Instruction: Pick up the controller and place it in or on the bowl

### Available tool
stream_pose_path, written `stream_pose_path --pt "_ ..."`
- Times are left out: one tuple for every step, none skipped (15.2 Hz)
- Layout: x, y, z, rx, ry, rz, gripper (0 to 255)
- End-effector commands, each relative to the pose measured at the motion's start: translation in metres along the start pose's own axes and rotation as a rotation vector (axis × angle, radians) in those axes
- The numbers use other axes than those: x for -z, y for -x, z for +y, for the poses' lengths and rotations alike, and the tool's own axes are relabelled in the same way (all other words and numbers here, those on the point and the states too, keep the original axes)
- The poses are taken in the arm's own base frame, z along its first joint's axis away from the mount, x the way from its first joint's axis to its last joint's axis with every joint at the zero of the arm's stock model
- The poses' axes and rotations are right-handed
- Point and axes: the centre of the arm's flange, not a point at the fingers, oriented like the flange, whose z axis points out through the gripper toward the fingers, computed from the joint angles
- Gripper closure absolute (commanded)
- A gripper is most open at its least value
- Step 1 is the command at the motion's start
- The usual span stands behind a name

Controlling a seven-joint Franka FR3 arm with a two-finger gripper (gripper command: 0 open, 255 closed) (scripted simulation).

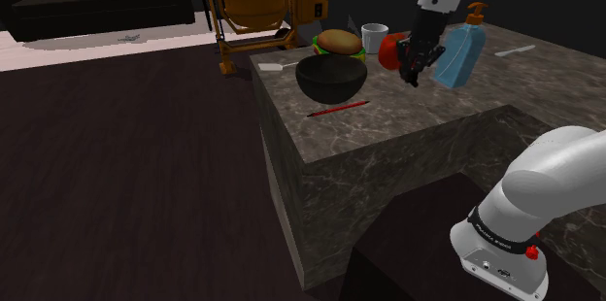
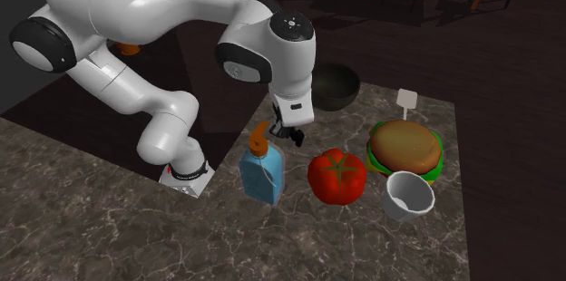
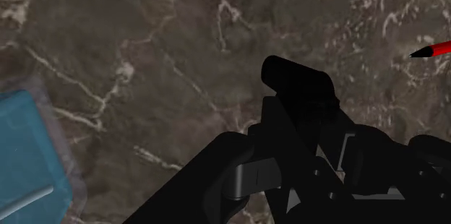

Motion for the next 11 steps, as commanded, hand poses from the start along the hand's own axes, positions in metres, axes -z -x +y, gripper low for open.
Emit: stream_pose_path --pt "0.011 0.001 -0.001 0.000 0.000 0.000 255" --pt "0.016 0.001 -0.002 0.000 0.000 0.000 255" --pt "0.021 0.002 -0.003 0.000 0.000 0.000 255" --pt "0.026 0.002 -0.004 0.000 0.000 0.000 255" --pt "0.031 0.003 -0.005 0.000 0.000 0.000 255" --pt "0.037 0.004 -0.006 0.000 0.000 0.000 255" --pt "0.042 0.004 -0.007 0.000 0.000 0.000 255" --pt "0.047 0.005 -0.008 0.000 0.000 0.000 255" --pt "0.052 0.005 -0.009 0.000 0.000 0.000 255" --pt "0.057 0.006 -0.009 0.000 0.000 0.000 255" --pt "0.062 0.006 -0.010 0.000 0.000 0.000 255"
